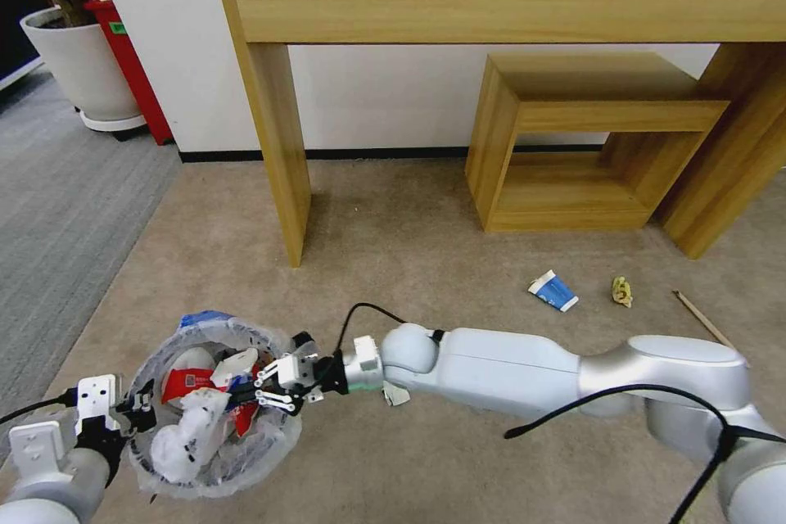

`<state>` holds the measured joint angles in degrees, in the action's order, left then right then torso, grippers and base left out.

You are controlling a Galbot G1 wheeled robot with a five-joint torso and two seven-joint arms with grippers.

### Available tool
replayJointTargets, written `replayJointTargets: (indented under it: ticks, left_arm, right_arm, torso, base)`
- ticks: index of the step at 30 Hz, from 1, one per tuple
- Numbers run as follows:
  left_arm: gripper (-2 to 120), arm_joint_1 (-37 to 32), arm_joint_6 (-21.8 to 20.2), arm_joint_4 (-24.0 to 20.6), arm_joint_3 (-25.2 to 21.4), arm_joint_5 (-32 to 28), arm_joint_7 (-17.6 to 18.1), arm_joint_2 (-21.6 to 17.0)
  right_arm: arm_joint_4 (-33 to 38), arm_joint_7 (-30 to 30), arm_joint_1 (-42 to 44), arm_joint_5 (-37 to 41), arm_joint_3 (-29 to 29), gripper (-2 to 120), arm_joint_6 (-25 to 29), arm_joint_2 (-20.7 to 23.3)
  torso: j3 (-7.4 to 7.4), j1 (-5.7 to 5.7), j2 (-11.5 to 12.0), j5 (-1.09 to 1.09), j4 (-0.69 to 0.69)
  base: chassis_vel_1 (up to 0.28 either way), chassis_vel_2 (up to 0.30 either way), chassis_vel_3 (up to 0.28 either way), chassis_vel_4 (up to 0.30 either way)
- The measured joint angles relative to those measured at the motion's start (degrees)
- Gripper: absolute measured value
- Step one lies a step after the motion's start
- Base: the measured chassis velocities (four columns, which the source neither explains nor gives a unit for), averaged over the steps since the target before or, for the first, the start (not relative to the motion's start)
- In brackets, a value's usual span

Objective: Pick up the trash bin and place the garbage on the floor into it.

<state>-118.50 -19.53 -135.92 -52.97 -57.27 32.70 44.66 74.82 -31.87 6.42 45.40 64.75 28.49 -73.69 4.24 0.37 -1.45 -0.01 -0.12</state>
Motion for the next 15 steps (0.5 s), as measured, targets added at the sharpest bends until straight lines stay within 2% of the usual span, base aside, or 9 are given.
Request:
replayJointTargets:
  ticks: [5,6,10,15]
  left_arm:
    - [0,-0.8,-0.2,-0.7,-0.1,0.7,-0.2,0.7]
    - [0,-0.9,-0.2,-0.9,-0.1,1.1,-0.3,0.8]
    - [0,-1.2,-0.3,-1.1,-0.1,1.6,-0.3,0.9]
    - [0,-1.1,-0.4,-1.1,0.1,1.9,-0.2,1.0]
  right_arm:
    - [-2.8,-0.3,-1.0,-2.9,-0.6,0,1.1,-1.0]
    - [-5.7,0.3,-1.3,-8.9,-1.5,0,2.9,-1.9]
    - [-9.3,0.8,-2.0,-15.0,-2.1,0,4.7,-3.3]
    - [-9.9,1.2,-2.5,-16.3,-2.1,0,4.7,-4.1]
  torso:
    - [0.0,0.0,0.0,0.0,0.0]
    - [0.0,0.0,0.0,0.0,0.0]
    - [0.0,0.0,0.0,0.01,0.0]
    - [0.0,0.0,0.0,0.01,-0.01]
  base:
    - [0.0,0.0,0.0,0.0]
    - [0.0,0.0,0.0,0.0]
    - [0.0,0.0,0.0,0.0]
    - [0.0,0.0,0.0,0.0]
